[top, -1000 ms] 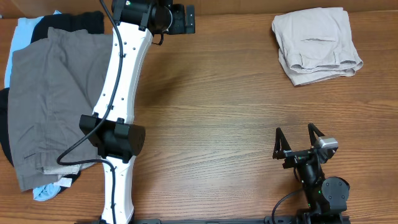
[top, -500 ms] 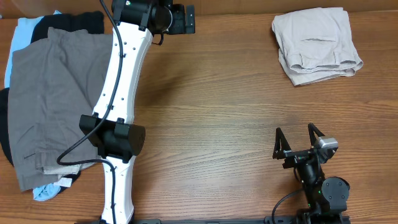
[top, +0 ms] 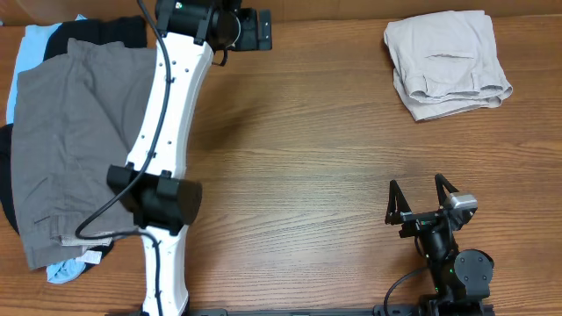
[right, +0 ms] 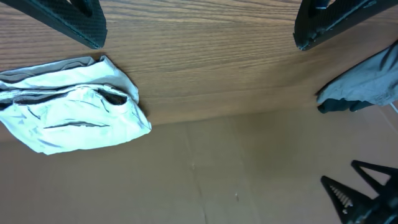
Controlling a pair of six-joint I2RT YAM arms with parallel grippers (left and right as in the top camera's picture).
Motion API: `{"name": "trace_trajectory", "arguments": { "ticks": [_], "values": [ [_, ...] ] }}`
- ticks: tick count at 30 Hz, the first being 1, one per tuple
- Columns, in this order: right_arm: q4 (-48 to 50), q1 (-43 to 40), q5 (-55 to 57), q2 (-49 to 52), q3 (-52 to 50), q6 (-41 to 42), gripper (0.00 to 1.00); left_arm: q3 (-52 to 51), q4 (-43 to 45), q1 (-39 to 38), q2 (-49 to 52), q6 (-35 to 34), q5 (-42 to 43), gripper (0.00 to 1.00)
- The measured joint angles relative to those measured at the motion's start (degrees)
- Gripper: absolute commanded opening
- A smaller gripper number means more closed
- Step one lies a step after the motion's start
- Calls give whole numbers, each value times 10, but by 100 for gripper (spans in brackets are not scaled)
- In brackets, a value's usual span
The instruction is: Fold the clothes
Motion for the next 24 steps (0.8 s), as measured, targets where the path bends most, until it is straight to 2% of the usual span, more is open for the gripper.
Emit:
{"name": "trace_trajectory", "arguments": {
  "ticks": [4, 9, 14, 24],
  "values": [
    [0, 0, 0, 0, 0, 0, 100, -106, 12, 0, -82, 2, -15, 100],
    [0, 0, 0, 0, 0, 0, 100, -253, 88, 0, -199, 3, -58, 100],
    [0, 0, 0, 0, 0, 0, 100, -403, 206, 0, -296, 4, -89, 100],
    [0, 0, 0, 0, 0, 0, 100, -755, 499, 46, -508, 4, -69, 100]
  ]
}}
